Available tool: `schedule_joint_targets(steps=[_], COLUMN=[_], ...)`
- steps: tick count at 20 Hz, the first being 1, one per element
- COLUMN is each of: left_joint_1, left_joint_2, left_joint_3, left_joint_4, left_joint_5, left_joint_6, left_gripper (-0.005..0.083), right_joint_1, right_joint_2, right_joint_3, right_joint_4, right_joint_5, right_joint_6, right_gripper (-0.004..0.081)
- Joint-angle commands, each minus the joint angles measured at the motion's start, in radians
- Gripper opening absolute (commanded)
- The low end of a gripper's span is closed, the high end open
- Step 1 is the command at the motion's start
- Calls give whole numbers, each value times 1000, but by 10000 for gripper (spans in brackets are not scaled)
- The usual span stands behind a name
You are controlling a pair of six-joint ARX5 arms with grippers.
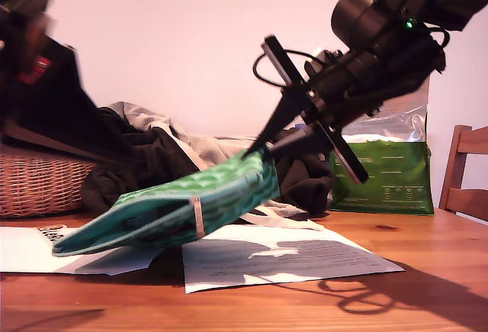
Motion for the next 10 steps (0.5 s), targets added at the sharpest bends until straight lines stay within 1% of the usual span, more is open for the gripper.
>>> schedule_joint_targets(steps=[1,3,5,8,10], left_joint_1=[-27,-62,-98,-155,-196], left_joint_2=[16,37,66,124,157], left_joint_3=[-11,-11,-11,-11,-11], left_joint_4=[27,62,108,156,184], left_joint_5=[-40,-94,-151,-229,-270], left_joint_6=[-36,-79,-105,-168,-189], left_gripper=[97,166,200,198,171], right_joint_1=[5,5,6,24,35], right_joint_2=[15,15,15,15,15], right_joint_3=[33,49,59,68,74], right_joint_4=[11,11,11,37,57], right_joint_5=[-9,-10,-13,-16,-19], right_joint_6=[6,24,34,77,106], right_gripper=[-13,-13,-13,-13,-13])
